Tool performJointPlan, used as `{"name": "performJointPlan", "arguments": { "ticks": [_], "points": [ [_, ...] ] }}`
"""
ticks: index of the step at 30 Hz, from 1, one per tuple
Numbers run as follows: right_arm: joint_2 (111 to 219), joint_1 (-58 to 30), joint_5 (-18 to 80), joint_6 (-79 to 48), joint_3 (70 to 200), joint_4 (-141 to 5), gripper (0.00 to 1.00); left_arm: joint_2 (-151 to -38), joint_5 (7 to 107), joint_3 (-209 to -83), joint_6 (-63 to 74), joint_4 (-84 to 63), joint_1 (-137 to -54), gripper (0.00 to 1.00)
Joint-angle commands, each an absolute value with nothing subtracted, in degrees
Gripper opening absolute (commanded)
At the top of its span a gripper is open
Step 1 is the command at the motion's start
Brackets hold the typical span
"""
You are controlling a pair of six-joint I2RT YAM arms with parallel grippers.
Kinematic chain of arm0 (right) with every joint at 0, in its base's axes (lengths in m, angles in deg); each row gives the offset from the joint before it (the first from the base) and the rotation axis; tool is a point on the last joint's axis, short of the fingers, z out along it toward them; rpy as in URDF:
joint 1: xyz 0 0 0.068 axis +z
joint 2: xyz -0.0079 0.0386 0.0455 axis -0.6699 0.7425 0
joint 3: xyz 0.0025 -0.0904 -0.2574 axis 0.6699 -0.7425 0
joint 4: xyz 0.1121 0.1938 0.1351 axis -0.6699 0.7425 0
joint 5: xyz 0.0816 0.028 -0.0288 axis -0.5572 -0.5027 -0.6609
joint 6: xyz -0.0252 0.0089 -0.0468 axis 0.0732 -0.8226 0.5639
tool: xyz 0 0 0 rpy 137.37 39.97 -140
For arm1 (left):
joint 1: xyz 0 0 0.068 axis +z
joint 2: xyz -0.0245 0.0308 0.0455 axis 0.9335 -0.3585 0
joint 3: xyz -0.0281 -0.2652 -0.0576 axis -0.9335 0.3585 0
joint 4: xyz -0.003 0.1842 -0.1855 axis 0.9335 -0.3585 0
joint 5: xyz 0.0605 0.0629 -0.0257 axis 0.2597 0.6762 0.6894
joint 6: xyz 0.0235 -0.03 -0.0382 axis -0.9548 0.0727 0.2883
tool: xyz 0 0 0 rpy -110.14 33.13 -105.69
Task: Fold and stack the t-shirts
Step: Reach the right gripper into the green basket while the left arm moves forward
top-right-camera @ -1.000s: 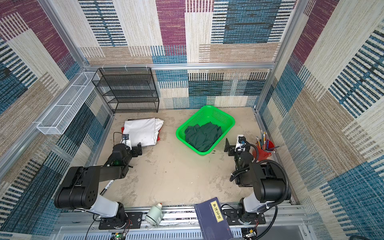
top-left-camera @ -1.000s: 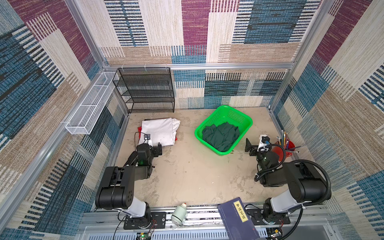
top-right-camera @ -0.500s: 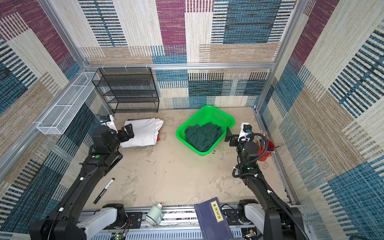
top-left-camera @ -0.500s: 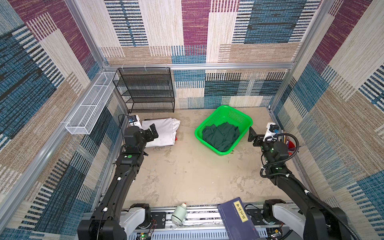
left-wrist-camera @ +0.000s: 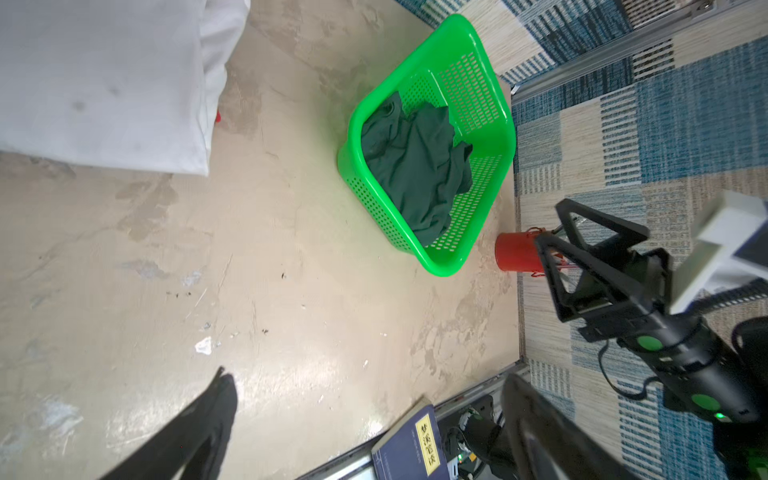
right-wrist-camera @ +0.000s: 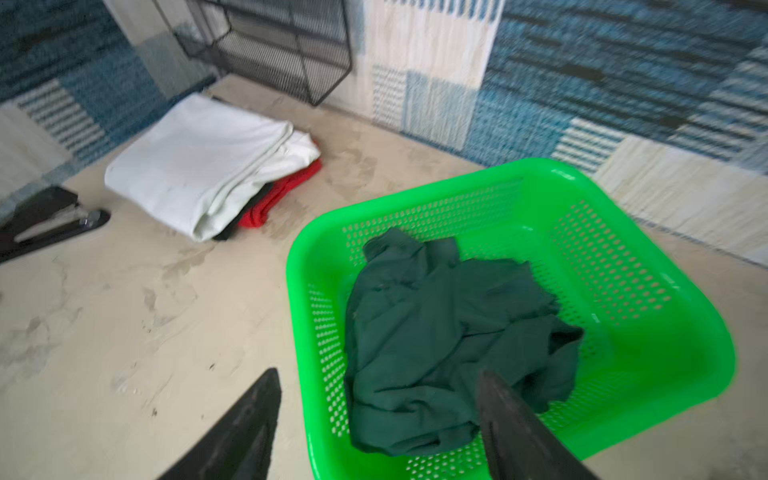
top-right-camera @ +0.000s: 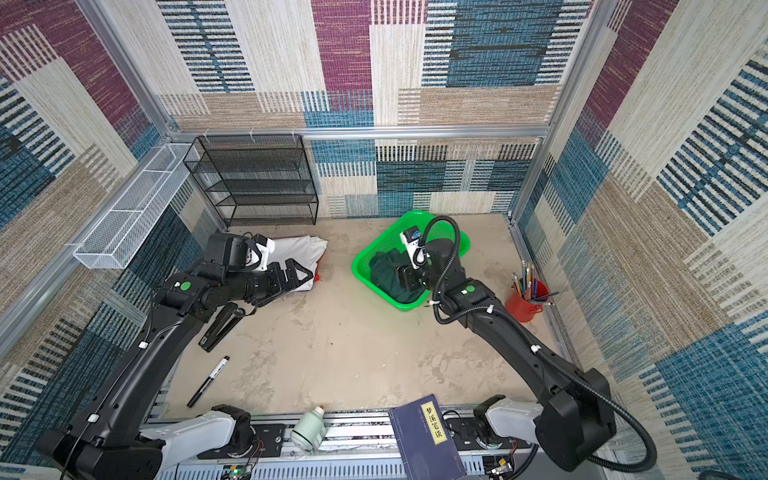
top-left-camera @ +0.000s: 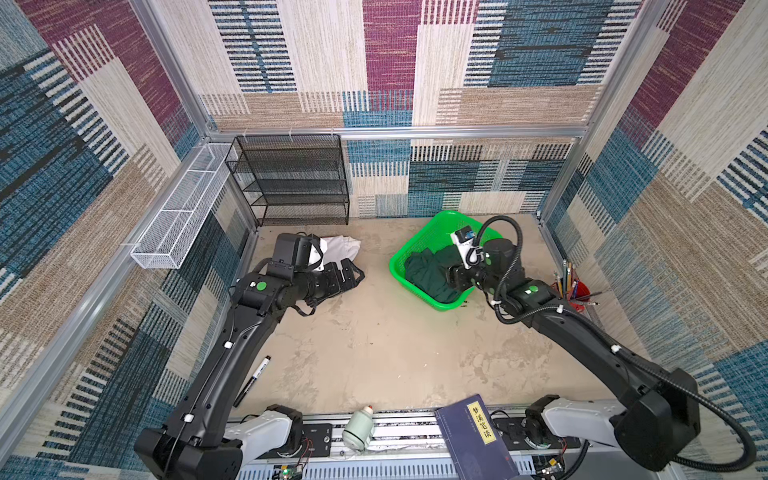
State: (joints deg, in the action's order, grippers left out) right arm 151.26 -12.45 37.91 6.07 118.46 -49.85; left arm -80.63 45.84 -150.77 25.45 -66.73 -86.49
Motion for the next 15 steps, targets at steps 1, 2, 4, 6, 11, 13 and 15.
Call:
{"name": "performJointPlan", "arguments": {
  "ticks": [1, 2, 4, 6, 11, 13, 15],
  "points": [
    [155.5, -8.1, 36.6, 7.0, 119.3, -42.6, 0.67, -82.1, 43.2, -152.2, 27.5, -72.2, -86.9, 1.00],
    [156.7, -7.0, 37.1, 6.7, 119.2, -42.8, 0.65, -82.6, 42.4, -152.4, 27.7, -72.1, -87.0, 1.00],
    [158.6, -5.7, 38.7, 5.6, 118.9, -44.0, 0.64, -83.1, 41.8, -153.1, 28.4, -71.7, -87.4, 1.00],
    [160.2, -5.3, 38.7, 5.4, 118.8, -45.4, 0.63, -82.9, 42.1, -153.3, 29.3, -70.9, -87.6, 1.00],
    [165.4, -5.2, 40.2, 6.3, 120.4, -45.5, 0.57, -82.4, 40.4, -151.8, 31.2, -68.5, -87.8, 1.00],
    [167.4, -5.2, 41.3, 7.1, 121.1, -45.1, 0.55, -82.5, 39.4, -151.4, 31.8, -67.5, -88.0, 1.00],
    [169.1, -5.2, 42.8, 7.4, 121.6, -45.1, 0.53, -82.7, 39.5, -151.6, 32.2, -66.6, -88.2, 1.00]
  ]
}}
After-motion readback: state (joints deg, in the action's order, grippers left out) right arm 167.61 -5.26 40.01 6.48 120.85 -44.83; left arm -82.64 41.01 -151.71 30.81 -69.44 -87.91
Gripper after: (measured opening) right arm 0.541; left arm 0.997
